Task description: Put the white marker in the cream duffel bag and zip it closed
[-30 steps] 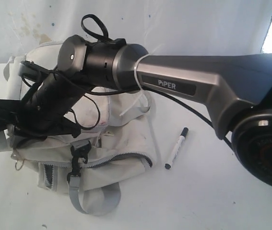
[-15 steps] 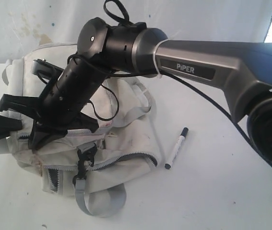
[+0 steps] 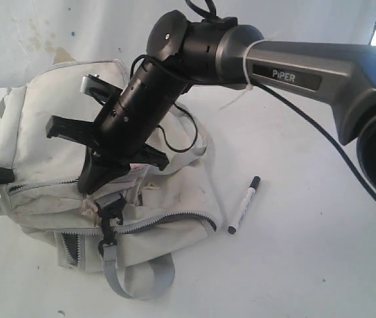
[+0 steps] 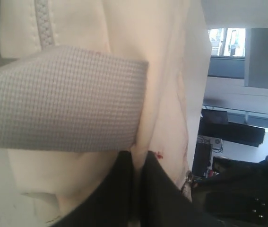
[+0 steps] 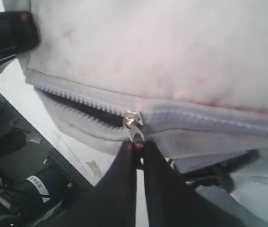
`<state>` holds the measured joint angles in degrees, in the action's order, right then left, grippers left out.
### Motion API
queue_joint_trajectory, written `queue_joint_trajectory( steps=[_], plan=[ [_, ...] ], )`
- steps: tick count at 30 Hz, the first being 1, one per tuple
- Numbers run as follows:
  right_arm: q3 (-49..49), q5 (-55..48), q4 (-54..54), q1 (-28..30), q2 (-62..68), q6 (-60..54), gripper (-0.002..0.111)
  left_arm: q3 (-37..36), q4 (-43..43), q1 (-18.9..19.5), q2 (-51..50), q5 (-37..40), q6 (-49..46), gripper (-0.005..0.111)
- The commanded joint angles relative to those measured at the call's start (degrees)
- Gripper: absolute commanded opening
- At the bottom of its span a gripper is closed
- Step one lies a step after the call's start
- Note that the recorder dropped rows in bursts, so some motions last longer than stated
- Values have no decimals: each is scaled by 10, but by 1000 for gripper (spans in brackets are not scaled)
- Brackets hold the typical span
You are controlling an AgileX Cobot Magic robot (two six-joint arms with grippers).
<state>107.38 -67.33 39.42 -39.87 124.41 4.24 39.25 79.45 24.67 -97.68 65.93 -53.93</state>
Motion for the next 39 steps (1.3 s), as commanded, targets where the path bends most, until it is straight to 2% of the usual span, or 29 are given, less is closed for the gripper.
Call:
queue_joint_trajectory(
  steps=[1,9,15,20,29,32,33,35,36,37,38,39],
  plan=[
    [-1,-26,-41,32,-9,-17,0,2,-12,10,4,-52,6,0],
    [-1,-26,-109,68,-9,-27,0,2,11,10,4,-34,-16,0],
    [-1,-26,-181,74,-9,-34,0,2,9,10,4,-34,-30,0],
    [-1,19,-183,74,-9,-62,0,2,9,10,4,-34,-50,0],
    [-1,89,-186,74,-9,-177,0,2,-5,10,4,-65,-51,0],
    [-1,67,-186,74,-9,-195,1,2,14,10,4,-47,-118,0],
    [-1,61,-185,74,-9,-195,2,2,18,10,4,-40,-126,0],
    [-1,44,-178,74,-9,-196,16,2,24,10,4,-32,-154,0],
    [-1,38,-173,74,-9,-196,29,2,24,10,4,-32,-165,4],
    [-1,37,-173,74,-9,-196,34,2,24,10,4,-32,-166,7],
    [-1,37,-171,74,-9,-196,40,2,24,10,4,-33,-168,20],
    [-1,33,-171,74,-10,-195,41,2,24,10,4,-34,-168,31]
  ],
)
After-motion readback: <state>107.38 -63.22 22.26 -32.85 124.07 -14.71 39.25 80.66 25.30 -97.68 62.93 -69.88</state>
